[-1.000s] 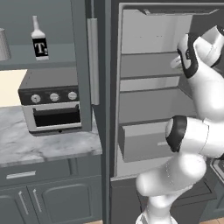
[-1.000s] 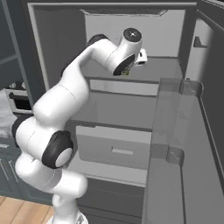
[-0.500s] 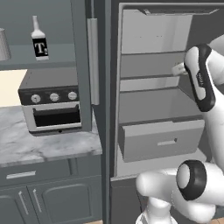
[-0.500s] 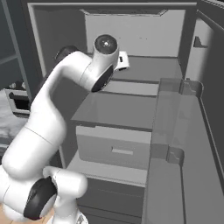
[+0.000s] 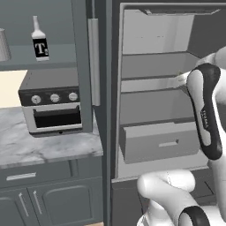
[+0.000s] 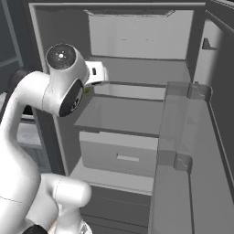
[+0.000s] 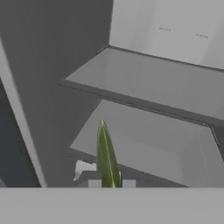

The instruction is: There is a bowl on the dining counter. Grab a lemon wedge from the fridge and place it in the bowl. Then get the liquor bottle and glass cup from the cabinet and place them next to the bowl.

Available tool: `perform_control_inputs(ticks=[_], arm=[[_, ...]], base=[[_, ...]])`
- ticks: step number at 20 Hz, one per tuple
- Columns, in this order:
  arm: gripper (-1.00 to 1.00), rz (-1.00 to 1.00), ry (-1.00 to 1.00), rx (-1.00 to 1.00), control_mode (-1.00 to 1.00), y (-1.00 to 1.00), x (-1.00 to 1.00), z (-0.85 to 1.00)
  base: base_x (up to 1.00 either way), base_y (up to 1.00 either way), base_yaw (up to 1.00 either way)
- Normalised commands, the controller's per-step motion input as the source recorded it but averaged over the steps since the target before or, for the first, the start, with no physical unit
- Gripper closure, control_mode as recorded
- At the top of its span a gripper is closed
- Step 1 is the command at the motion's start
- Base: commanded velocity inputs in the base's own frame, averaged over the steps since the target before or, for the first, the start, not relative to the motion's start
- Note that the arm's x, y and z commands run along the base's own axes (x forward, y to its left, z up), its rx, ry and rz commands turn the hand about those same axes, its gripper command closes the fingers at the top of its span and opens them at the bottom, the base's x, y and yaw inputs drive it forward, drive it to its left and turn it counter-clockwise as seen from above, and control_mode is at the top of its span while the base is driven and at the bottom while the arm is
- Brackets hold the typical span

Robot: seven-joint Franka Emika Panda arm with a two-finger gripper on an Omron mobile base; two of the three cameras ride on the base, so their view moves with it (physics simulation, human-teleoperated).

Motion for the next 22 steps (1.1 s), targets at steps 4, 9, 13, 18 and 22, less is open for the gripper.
perform_control_inputs(ticks=[4, 9, 13, 18, 22], arm=[[1.0, -0.02, 0.01, 0.0, -1.0, 0.12, -0.97, 0.0], [1.0, 0.0, 0.0, 0.0, -1.0, 0.14, -0.89, 0.0], [1.0, -0.02, 0.0, 0.0, -1.0, 0.16, -1.0, 0.0], [1.0, -0.04, 0.07, 0.0, -1.0, 0.15, -1.0, -0.15], [1.0, -0.07, 0.07, 0.0, -1.0, 0.34, -1.0, -0.22]], base=[[0.0, 0.0, 0.0], [0.0, 0.0, 0.0], [0.0, 0.0, 0.0], [0.0, 0.0, 0.0], [0.0, 0.0, 0.0]])
